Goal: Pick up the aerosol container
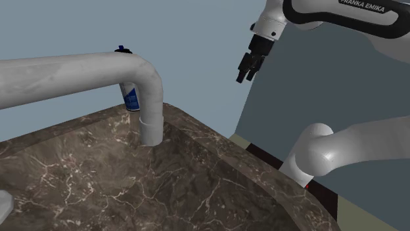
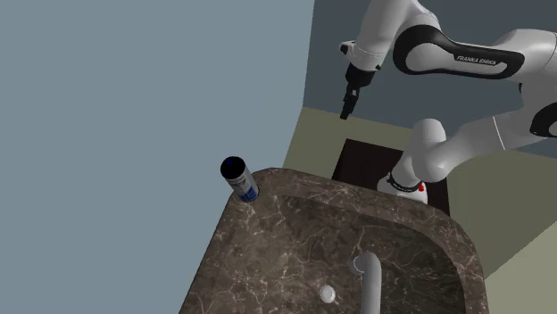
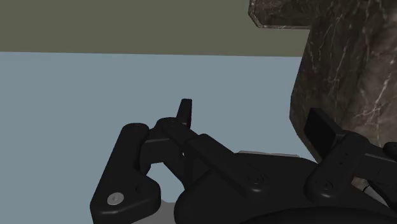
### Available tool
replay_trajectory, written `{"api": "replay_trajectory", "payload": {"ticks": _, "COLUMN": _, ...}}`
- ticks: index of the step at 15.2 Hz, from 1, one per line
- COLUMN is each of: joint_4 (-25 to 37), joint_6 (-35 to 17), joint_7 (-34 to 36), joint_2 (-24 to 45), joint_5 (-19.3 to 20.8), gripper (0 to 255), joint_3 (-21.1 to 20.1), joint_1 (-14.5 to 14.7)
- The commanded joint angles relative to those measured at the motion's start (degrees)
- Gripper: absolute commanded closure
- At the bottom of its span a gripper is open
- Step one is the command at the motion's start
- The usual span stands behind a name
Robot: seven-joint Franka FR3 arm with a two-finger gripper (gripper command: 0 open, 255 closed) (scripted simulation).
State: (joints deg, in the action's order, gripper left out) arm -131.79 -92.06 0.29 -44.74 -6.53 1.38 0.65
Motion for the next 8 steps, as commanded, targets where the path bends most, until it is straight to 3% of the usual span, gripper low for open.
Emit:
{"api": "replay_trajectory", "payload": {"ticks": 1, "joint_4": 0.0, "joint_6": 0.0, "joint_7": 0.0, "joint_2": 0.0, "joint_5": 0.0, "gripper": 0, "joint_3": 0.0, "joint_1": 0.0}}
{"api": "replay_trajectory", "payload": {"ticks": 8, "joint_4": 2.6, "joint_6": -10.86, "joint_7": 4.11, "joint_2": 6.6, "joint_5": -3.75, "gripper": 0, "joint_3": -5.78, "joint_1": 2.6}}
